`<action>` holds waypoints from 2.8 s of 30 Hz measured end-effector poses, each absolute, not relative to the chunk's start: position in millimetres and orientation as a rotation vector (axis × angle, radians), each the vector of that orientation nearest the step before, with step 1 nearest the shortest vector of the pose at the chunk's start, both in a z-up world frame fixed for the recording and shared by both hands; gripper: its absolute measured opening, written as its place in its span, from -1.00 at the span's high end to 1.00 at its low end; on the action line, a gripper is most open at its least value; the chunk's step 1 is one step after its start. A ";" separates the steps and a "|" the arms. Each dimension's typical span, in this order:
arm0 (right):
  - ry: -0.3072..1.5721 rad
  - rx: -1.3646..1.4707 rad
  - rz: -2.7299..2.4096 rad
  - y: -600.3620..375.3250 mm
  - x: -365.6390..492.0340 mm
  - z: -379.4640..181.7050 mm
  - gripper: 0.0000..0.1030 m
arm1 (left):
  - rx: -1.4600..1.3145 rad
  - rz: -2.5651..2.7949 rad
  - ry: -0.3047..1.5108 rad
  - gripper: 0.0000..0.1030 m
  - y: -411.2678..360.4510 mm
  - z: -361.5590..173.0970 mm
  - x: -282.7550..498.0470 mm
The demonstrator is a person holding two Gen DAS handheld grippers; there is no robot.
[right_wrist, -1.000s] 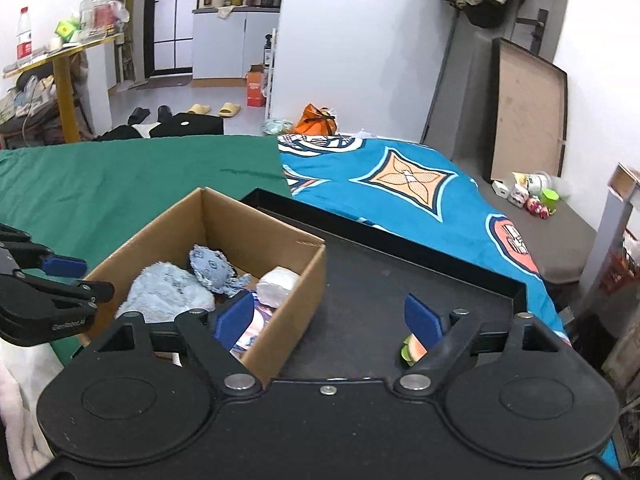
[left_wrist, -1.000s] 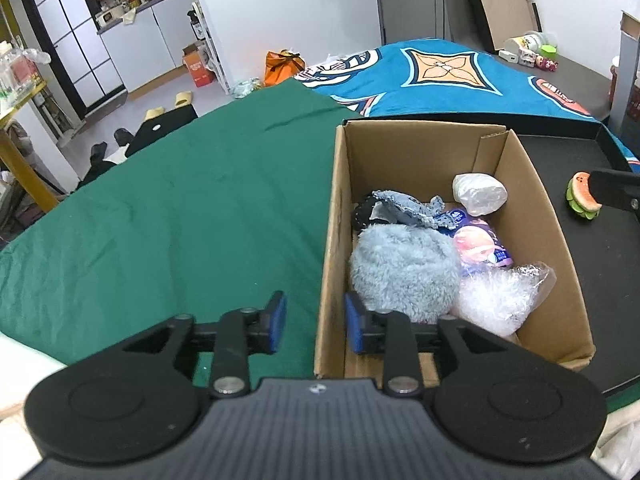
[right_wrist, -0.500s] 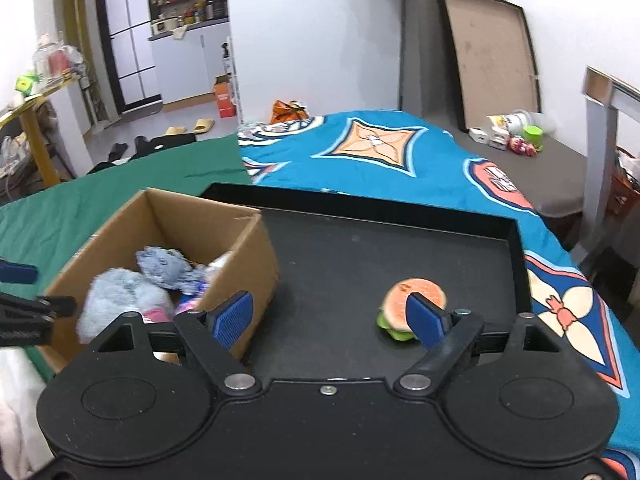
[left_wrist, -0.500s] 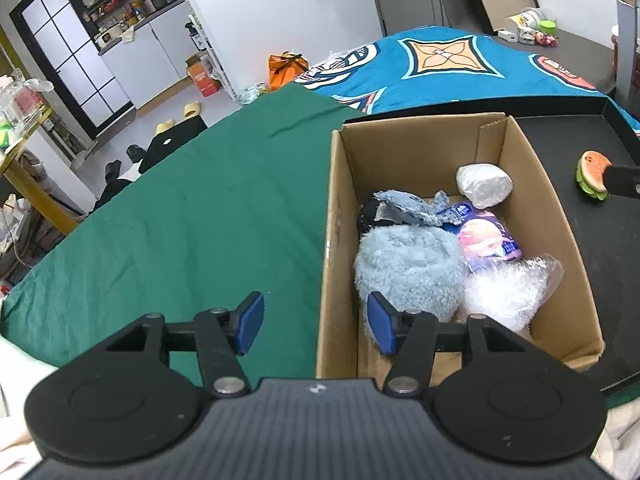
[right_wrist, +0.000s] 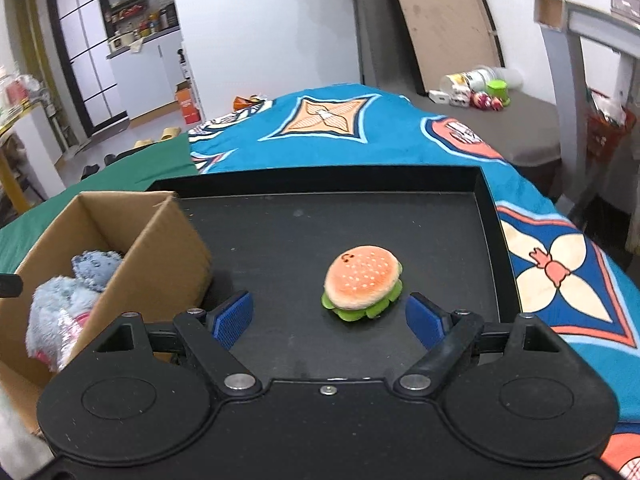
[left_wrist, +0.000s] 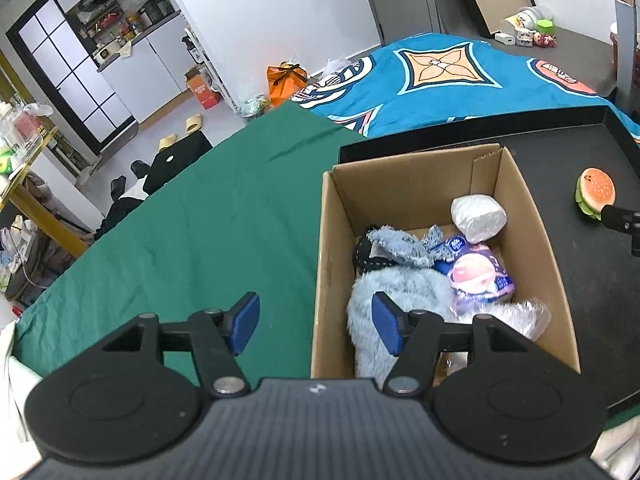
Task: Organize soft objects
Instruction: 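Move the right gripper to the plush hamburger and grasp it, then lift the hamburger and carry it over the cardboard box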
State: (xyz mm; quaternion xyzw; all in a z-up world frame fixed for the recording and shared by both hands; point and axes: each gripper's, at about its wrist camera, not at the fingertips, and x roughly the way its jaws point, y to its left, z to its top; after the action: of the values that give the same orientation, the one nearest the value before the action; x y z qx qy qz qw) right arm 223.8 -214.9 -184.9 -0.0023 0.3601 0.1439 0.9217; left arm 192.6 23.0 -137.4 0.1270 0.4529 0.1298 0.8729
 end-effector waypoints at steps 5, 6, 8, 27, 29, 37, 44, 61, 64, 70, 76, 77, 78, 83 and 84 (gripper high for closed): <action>0.757 0.008 0.263 -216.0 239.6 -196.0 -0.61 | 0.291 0.278 0.948 -0.18 17.0 -138.2 203.9; 0.757 0.004 0.256 -215.0 243.1 -198.1 -0.61 | 0.293 0.280 0.950 -0.18 16.8 -139.0 206.1; 0.762 -0.005 0.244 -212.4 250.1 -202.7 -0.61 | 0.291 0.284 0.959 -0.18 16.7 -141.9 210.3; 0.825 0.021 0.181 -223.0 272.4 -228.4 0.17 | 0.337 0.323 1.004 -0.19 4.7 -152.2 226.0; 0.833 0.050 0.190 -227.4 270.1 -227.7 0.19 | 0.345 0.327 1.003 -0.19 5.0 -151.3 224.7; 0.831 0.061 0.202 -231.5 255.1 -216.4 0.19 | 0.361 0.335 1.011 -0.19 6.4 -149.0 211.9; 0.833 0.067 0.205 -239.4 239.2 -203.5 0.19 | 0.353 0.344 1.016 -0.19 10.1 -147.7 203.1; 0.789 0.056 0.230 -230.9 199.2 -170.7 0.19 | 0.317 0.344 1.005 -0.19 21.7 -147.9 172.3; 0.780 0.046 0.235 -228.6 194.0 -163.5 0.19 | 0.309 0.336 1.004 -0.19 22.2 -149.7 167.6; 0.760 0.028 0.236 -226.6 184.5 -150.4 0.19 | 0.278 0.326 1.000 -0.19 26.1 -153.4 159.1; 0.736 0.007 0.235 -220.8 176.1 -135.8 0.19 | 0.245 0.321 0.983 -0.19 30.4 -153.0 155.0; 0.734 0.002 0.237 -219.2 175.2 -133.2 0.19 | 0.239 0.318 0.981 -0.19 30.9 -152.8 154.8; 0.730 -0.003 0.239 -217.6 174.5 -131.0 0.19 | 0.235 0.313 0.977 -0.19 31.6 -152.8 153.8; 0.717 -0.032 0.250 -207.6 170.6 -121.7 0.19 | 0.211 0.290 0.961 -0.19 33.4 -152.1 151.6; 0.713 -0.038 0.253 -205.2 170.0 -120.0 0.19 | 0.209 0.287 0.955 -0.18 33.6 -151.9 151.0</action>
State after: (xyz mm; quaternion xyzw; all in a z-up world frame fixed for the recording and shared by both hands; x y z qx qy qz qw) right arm 170.0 -205.2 -120.0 -0.0185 0.3482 0.1234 0.9291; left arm 151.0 33.6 -151.9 0.1000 0.4572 0.1375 0.8730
